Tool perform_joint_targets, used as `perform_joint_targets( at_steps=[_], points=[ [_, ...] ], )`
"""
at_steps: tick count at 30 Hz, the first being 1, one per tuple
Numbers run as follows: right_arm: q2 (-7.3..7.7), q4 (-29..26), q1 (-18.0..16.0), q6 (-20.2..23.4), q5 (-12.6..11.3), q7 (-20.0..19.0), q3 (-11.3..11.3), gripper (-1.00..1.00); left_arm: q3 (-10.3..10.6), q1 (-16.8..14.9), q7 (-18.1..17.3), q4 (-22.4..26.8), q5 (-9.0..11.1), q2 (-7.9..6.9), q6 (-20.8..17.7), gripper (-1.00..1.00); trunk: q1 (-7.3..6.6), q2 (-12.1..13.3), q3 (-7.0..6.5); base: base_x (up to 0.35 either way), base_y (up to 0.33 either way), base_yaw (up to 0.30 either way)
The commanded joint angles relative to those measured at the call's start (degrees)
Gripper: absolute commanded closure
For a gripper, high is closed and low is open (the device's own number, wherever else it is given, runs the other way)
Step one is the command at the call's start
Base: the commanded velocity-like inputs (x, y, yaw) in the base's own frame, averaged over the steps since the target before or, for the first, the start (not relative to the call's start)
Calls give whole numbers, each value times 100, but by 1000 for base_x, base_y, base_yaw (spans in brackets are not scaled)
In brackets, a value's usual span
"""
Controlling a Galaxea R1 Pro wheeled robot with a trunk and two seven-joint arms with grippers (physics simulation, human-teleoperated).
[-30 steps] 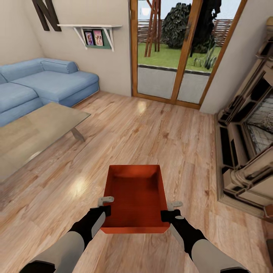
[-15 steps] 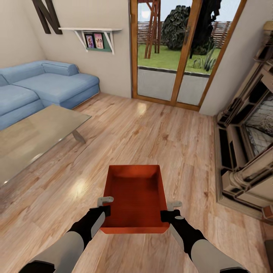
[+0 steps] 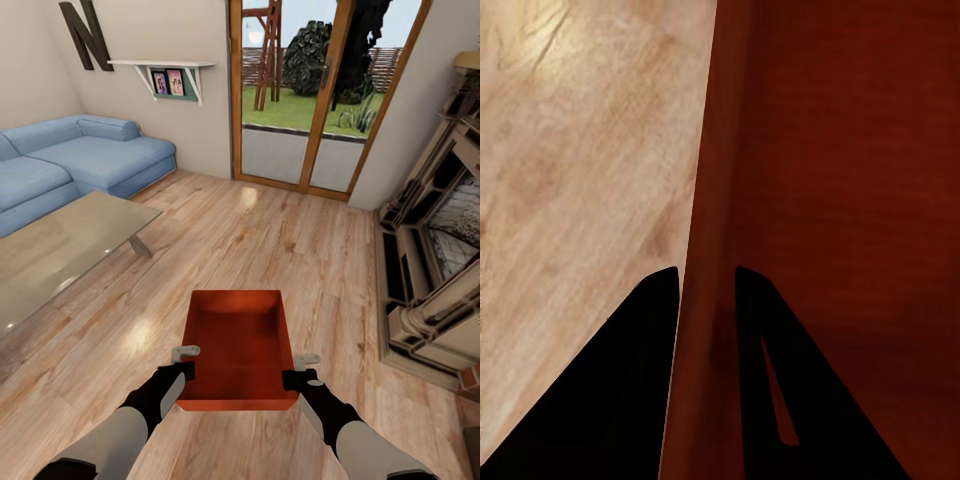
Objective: Move the two storage containers from the living room to the garage. In the garage, place one container on the floor and stack the other container on top of it (either order is fine).
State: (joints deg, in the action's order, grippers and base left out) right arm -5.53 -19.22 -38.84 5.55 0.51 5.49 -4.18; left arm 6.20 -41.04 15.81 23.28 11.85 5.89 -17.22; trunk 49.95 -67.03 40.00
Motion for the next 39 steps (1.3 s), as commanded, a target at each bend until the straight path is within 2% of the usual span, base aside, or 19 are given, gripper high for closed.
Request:
perform_joint_targets(
  at_steps=[1,39],
  points=[
    [7,-29,-1,-133,11,49,-36,100,-49,-1,80,1,-7,-35,-53,100,-23,39,-23,0,0,0],
    [10,-41,-1,-125,11,46,-31,100,-53,-1,80,1,-7,-41,-56,100,-44,79,-377,0,0,0]
  ],
)
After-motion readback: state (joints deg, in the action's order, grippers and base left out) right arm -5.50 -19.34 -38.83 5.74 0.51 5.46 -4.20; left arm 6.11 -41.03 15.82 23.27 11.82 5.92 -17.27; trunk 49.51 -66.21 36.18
